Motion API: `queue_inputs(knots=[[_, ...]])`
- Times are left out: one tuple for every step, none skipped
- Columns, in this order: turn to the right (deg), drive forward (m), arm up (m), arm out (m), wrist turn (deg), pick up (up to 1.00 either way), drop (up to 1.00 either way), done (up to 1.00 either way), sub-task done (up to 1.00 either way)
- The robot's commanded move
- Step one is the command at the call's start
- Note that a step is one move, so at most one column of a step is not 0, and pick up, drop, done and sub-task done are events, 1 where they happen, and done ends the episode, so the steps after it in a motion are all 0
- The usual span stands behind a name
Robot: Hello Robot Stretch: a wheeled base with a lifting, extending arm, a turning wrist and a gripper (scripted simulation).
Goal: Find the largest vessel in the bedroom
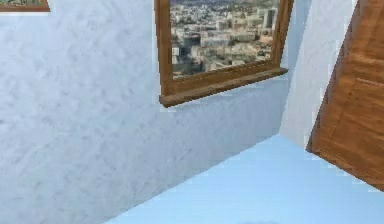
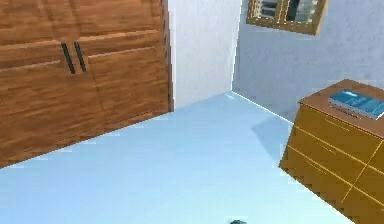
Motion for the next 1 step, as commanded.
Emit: queue_inputs(knots=[[45.0, 0.00, 0.00, 0.00, 0.0, 0.00, 0.00, 0.00, 0.00]])
